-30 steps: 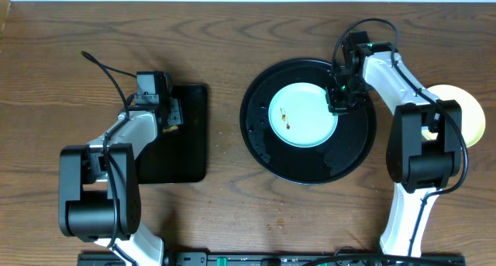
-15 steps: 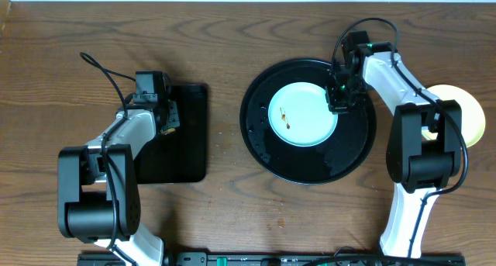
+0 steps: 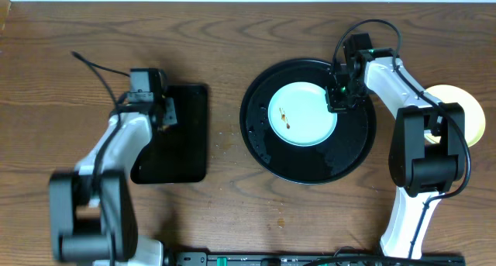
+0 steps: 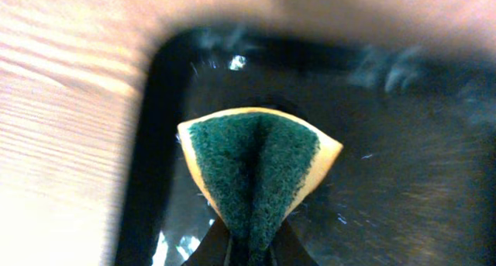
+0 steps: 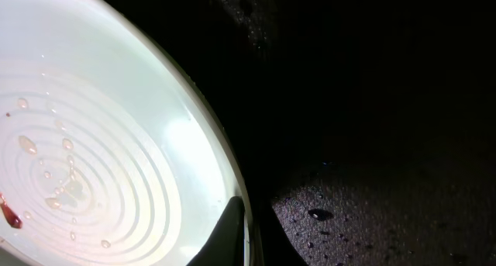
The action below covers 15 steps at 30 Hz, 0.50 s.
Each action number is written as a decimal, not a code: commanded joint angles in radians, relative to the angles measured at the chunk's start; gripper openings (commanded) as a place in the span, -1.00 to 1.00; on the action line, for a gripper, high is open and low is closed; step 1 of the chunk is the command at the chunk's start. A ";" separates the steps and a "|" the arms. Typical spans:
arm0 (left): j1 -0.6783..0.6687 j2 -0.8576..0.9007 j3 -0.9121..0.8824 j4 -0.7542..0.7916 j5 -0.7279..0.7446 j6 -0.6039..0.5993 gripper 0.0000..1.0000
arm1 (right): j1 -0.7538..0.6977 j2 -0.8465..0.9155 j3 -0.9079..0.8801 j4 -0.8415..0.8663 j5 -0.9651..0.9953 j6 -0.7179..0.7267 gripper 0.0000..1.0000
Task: Clean dirty plates on tray and stack at the side
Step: 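Carry the sponge with the left gripper over to the light-blue plate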
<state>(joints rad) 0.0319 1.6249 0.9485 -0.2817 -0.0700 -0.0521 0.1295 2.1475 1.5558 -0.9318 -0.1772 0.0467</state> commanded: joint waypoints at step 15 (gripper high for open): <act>0.005 -0.393 0.021 -0.249 0.164 -0.064 -0.85 | 0.058 -0.074 -0.012 0.013 -0.016 0.015 -0.97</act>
<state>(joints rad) 0.0319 1.2285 0.9516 -0.5209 0.0765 -0.1040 0.1604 2.1036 1.5524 -0.9226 -0.1940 0.0490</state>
